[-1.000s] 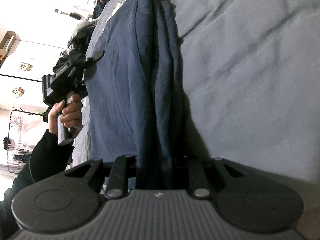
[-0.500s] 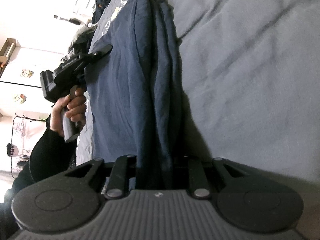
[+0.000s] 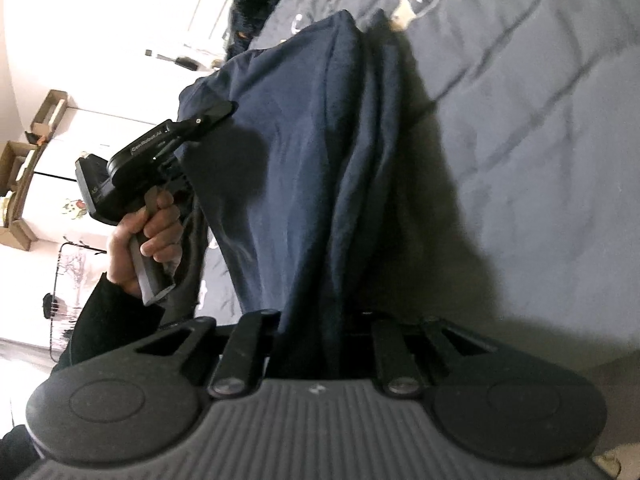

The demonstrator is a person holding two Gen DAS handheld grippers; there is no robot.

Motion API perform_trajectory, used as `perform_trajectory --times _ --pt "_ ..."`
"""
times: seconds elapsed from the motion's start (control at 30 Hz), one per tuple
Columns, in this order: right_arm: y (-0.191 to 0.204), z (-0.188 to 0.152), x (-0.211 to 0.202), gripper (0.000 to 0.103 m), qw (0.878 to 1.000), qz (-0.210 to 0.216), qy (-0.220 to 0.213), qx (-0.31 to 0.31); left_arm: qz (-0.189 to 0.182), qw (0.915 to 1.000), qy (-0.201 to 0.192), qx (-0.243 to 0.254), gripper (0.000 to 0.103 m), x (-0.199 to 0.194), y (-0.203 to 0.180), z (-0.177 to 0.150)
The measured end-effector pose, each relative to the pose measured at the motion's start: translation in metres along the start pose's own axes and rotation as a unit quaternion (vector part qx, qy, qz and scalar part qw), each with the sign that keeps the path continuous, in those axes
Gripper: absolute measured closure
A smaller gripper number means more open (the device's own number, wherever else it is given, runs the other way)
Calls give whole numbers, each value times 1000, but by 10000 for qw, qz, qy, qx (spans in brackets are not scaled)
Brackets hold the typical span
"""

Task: Fold clothes
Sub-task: 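Lift the folded navy shirt off the quilt with both grippers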

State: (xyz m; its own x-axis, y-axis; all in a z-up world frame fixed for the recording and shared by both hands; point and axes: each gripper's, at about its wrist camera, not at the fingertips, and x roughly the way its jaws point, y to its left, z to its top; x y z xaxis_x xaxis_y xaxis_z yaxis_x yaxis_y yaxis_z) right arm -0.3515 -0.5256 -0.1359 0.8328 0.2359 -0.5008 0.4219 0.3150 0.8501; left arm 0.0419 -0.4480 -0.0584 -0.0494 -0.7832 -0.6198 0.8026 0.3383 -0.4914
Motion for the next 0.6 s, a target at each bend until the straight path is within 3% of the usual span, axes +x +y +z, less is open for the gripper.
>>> perform_trajectory --times 0.37,0.6 --pt "25 5 -22 89 9985 270 -361 -295 103 9974 -558 446 87 -46 -89 5" --pt "30 5 -66 89 9958 293 -574 -658 106 9929 -899 775 87 -69 -154 3"
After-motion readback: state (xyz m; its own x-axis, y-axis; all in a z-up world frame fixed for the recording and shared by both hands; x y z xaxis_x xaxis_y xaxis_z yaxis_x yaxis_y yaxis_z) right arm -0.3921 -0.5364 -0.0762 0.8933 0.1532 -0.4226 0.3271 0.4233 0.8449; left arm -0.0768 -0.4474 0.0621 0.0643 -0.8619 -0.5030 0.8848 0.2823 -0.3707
